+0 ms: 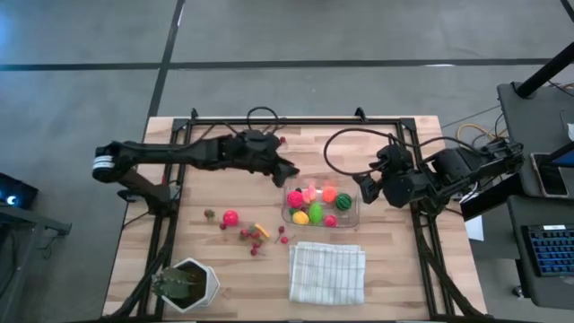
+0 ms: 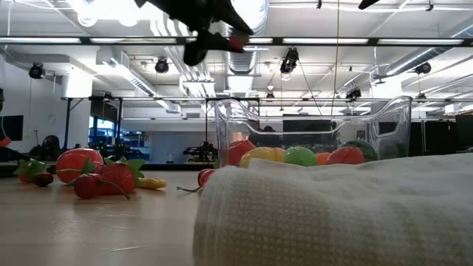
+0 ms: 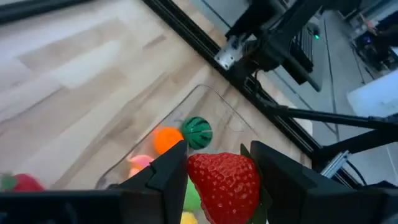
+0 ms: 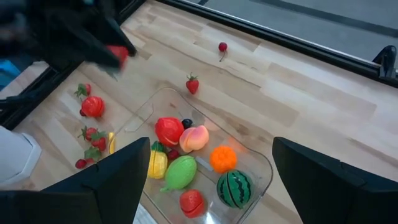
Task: Pick and placing Produce into tupperware
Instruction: Put the red strawberry into the transparent bin, then put the red tomato into the transparent bin
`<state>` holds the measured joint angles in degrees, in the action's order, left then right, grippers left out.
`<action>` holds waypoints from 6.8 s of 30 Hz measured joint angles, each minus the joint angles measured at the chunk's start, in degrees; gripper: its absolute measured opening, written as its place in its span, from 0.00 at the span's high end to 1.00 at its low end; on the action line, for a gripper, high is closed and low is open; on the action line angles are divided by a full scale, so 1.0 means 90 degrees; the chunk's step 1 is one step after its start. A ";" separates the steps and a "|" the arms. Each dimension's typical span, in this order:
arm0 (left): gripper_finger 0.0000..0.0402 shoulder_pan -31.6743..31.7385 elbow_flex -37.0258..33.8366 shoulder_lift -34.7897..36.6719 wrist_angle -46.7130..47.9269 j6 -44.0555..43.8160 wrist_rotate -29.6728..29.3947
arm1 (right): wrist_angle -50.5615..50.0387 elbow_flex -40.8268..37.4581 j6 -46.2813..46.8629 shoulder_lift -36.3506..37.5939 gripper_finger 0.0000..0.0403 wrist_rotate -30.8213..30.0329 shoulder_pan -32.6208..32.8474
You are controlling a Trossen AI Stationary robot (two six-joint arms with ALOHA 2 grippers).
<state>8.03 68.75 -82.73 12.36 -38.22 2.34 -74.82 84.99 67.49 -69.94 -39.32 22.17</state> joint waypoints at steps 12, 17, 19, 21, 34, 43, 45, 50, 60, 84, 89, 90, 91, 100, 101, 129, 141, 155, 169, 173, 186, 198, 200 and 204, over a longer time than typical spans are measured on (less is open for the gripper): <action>0.45 -0.0284 0.0244 -0.1587 -0.0941 -0.0285 0.0730 | 0.0009 -0.0005 0.0047 0.0021 0.18 -0.0137 0.0002; 0.29 -0.0062 0.0249 -0.1310 -0.0717 -0.0357 0.0590 | 0.0008 -0.0005 0.0047 0.0021 0.18 -0.0133 0.0002; 0.25 0.0069 0.0245 -0.1163 -0.0475 -0.0340 0.0513 | 0.0011 -0.0005 0.0047 0.0021 0.18 -0.0135 0.0002; 0.23 0.0196 0.0237 -0.0976 -0.0127 -0.0326 0.0501 | 0.0009 -0.0005 0.0047 0.0021 0.18 -0.0137 -0.0028; 0.28 0.0911 0.0216 -0.0476 0.2297 -0.0206 -0.1185 | 0.0035 0.0002 -0.0077 0.0051 0.18 0.0350 -0.1717; 0.28 0.1359 0.0203 -0.1254 0.2027 -0.0211 -0.0763 | 0.0505 -0.0039 -0.0888 0.0045 0.18 0.1207 -0.2726; 0.28 0.1404 0.0202 -0.1430 0.2049 -0.0180 -0.0751 | 0.0568 -0.0039 -0.0953 0.0045 0.18 0.1206 -0.2735; 0.28 0.1440 0.0204 -0.1589 0.2011 -0.0154 -0.0531 | 0.0570 -0.0041 -0.1049 0.0045 0.18 0.1208 -0.2735; 0.28 0.1278 0.0211 -0.0808 0.1797 -0.0034 -0.0465 | 0.0577 -0.0212 -0.1002 0.0045 0.18 0.1531 -0.2752; 0.28 -0.0794 0.0233 -0.0269 0.4279 0.0251 -0.0443 | 0.0582 -0.0724 -0.0497 0.0042 0.18 0.2268 -0.1151; 0.28 -0.1230 0.0240 -0.0259 0.5392 -0.0006 -0.0288 | 0.0582 -0.0726 -0.0274 0.0042 0.18 0.2169 -0.0757; 0.28 -0.1342 0.0240 -0.0258 0.5578 0.0086 -0.0251 | 0.0582 -0.0726 -0.0259 0.0042 0.18 0.2154 -0.0692; 0.28 -0.1455 0.0233 -0.0259 0.5748 0.0115 -0.0247 | 0.0582 -0.0726 -0.0227 0.0042 0.18 0.2148 -0.0641; 0.28 -0.1780 0.0189 -0.0780 0.7072 0.0115 -0.0824 | 0.0624 -0.0726 -0.0103 0.0042 0.18 0.2031 -0.0435; 0.28 -0.1778 0.0189 -0.0848 0.7067 0.0114 -0.0818 | 0.0651 -0.0726 -0.0103 0.0042 0.18 0.2031 -0.0435; 0.28 -0.1812 -0.0672 -0.1259 0.6057 0.0464 -0.0383 | 0.0890 -0.0726 -0.0045 0.0042 0.18 0.1522 -0.0440; 0.28 -0.1812 -0.1268 -0.1268 0.5356 0.0459 -0.0192 | 0.0897 -0.0731 0.0006 0.0042 0.18 0.1344 -0.0442; 0.28 -0.1812 -0.1268 -0.1268 0.4631 0.0461 -0.0265 | 0.0902 -0.0731 0.0006 0.0042 0.18 0.1174 -0.0457; 0.28 -0.1812 -0.1668 -0.1268 0.4506 0.0452 -0.0262 | 0.0900 -0.0731 0.0006 0.0042 0.18 0.1177 -0.0457; 0.28 -0.1812 -0.1651 -0.1268 0.4467 0.0457 -0.0262 | 0.0900 -0.0731 0.0004 0.0042 0.18 0.1177 -0.0457; 0.30 -0.1812 -0.1659 -0.1268 0.4459 0.0459 -0.0233 | 0.0895 -0.0731 -0.0004 0.0042 0.18 0.1177 -0.0457; 0.37 -0.1812 -0.1423 -0.1258 0.4446 0.0457 -0.0228 | 0.0895 -0.0731 -0.0004 0.0042 0.18 0.1177 -0.0457; 0.36 -0.1812 -0.1200 -0.1254 0.4454 0.0458 -0.0379 | 0.0893 -0.0731 -0.0004 0.0042 0.18 0.1177 -0.0457; 0.35 -0.1812 -0.0519 -0.1207 0.4514 0.0537 -0.0969 | 0.0895 -0.0731 -0.0001 0.0042 0.18 0.1177 -0.0456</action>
<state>-8.27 64.08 -93.59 52.99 -33.38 -6.38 -66.76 78.41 67.48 -69.56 -28.73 18.07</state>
